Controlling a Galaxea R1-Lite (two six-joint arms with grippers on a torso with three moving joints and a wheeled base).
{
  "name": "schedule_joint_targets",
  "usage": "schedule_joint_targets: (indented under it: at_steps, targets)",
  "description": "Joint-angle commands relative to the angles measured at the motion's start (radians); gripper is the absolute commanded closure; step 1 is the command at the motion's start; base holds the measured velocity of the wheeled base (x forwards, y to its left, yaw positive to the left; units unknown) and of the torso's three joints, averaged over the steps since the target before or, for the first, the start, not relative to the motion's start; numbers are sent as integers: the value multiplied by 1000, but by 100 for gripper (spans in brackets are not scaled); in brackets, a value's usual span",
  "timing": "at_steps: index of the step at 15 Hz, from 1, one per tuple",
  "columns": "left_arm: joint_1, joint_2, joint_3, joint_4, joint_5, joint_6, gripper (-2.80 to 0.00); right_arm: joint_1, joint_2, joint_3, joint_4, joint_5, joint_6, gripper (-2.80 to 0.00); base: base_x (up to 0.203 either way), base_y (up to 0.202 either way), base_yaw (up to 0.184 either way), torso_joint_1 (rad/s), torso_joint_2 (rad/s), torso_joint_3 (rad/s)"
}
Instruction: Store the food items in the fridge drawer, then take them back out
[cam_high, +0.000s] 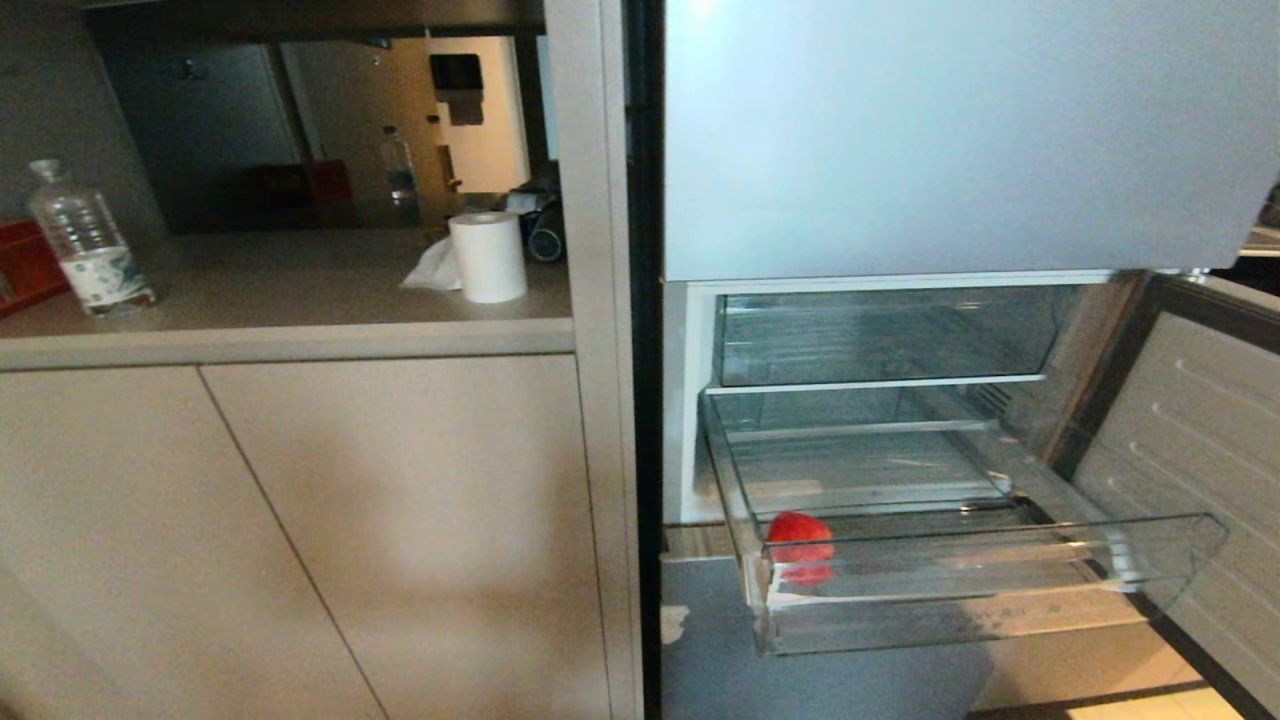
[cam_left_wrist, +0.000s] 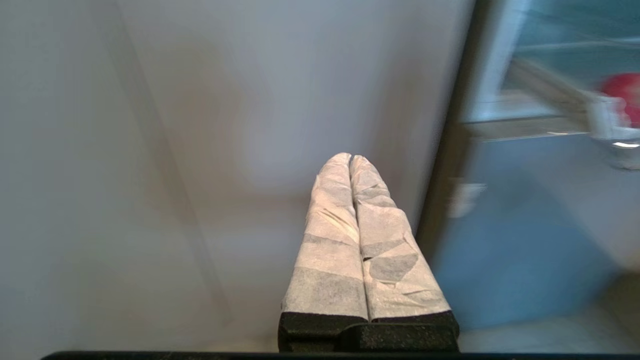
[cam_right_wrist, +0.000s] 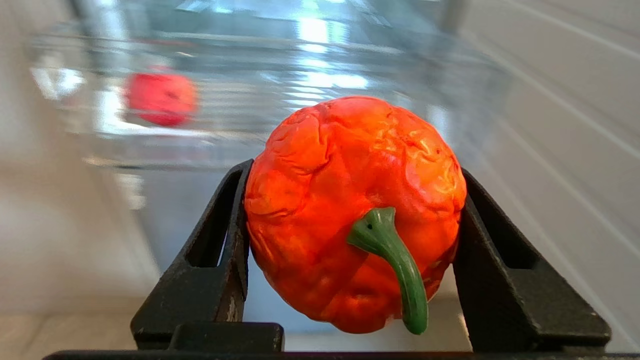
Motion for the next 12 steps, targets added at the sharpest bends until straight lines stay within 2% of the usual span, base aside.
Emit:
schedule_joint_targets:
  at_steps: [1,12]
  targets:
    - [0,0,2,0,0,0,0,0,1,0,0,1,6,0,-5,7,-176,7,2,2]
    - [0,0,2,0,0,0,0,0,1,0,0,-4,33,0,0,9,-176,3,3,1]
